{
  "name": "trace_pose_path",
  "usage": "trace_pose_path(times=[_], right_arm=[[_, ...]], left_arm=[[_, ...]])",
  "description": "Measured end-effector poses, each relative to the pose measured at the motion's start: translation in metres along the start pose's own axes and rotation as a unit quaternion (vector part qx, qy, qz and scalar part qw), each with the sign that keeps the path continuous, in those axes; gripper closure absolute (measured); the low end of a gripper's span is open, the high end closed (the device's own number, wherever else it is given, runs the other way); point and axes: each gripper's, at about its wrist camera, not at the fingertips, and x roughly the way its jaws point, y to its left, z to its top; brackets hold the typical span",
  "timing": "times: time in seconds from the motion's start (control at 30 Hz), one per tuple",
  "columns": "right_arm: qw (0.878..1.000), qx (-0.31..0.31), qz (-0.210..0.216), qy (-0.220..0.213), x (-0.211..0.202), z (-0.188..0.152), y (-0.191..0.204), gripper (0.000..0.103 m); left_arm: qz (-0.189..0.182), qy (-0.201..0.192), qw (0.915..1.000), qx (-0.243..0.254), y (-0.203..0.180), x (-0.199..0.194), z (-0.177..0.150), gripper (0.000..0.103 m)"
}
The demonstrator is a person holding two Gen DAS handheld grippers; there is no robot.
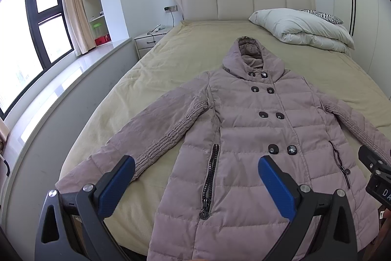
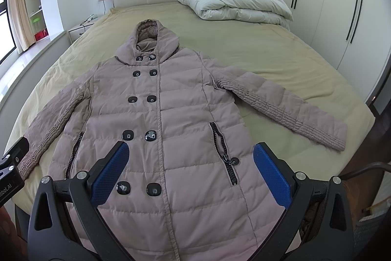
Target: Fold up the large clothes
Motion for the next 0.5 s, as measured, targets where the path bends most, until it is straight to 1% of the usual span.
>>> trace_pose_path(times=[0.17,0.5], right_arm=[[1.0,0.001,0.0,0.002,0.0019,-0.0065,0.0028,0.0],[1.0,0.0,0.001,0.004,0.006,-0.0063,0.0053,0.0]], left_arm=[[0.002,0.002,1.0,-0.001,-0.0035,0.0005,-0.0064,0.0],[0.002,0.006,1.0,-0.001,-0.0038,0.002,-0.0073,0.0]])
